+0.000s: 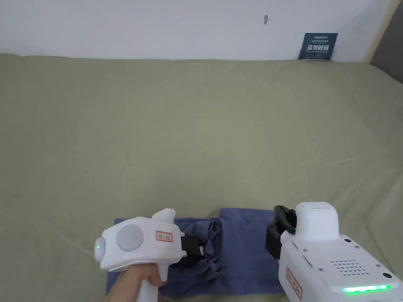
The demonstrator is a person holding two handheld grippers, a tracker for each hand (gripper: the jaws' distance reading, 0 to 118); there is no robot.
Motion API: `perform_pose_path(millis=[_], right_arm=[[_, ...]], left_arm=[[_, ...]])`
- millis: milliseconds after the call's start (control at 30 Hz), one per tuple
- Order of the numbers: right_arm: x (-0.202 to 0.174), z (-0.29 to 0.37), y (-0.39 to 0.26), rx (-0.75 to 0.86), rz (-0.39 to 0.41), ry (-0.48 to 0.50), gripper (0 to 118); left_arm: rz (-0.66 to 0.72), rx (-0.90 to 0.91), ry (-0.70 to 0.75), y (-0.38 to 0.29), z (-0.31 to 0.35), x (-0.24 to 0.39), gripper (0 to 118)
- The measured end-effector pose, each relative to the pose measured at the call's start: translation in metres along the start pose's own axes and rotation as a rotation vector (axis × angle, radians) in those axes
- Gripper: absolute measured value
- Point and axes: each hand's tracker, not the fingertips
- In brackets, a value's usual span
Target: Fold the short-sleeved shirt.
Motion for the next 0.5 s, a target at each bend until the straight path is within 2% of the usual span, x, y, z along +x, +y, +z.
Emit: perform_pose_path(millis=[133,233,400,500], right_arm=[[-0.001,0.0,0.001,0.002,0.01,-0.006,7],[-0.003,0.001,0.005,0.015,0.001,-0.005,7],[-0.013,0.0,0.006,0.019,0.008,0.013,7],[-0.018,0.0,0.006,0.019,0.012,0.024,7]], left_arm=[[-0.008,-0.013,-0.027,0.005,0.022,0.004,0],[-0.047,0.072,-0.074,0.006,0.071,0.0,0],[-0.016,0.172,0.013,0.011,0.147,-0.036,0],[0.029,0.171,0.107,0.01,0.159,-0.068,0]])
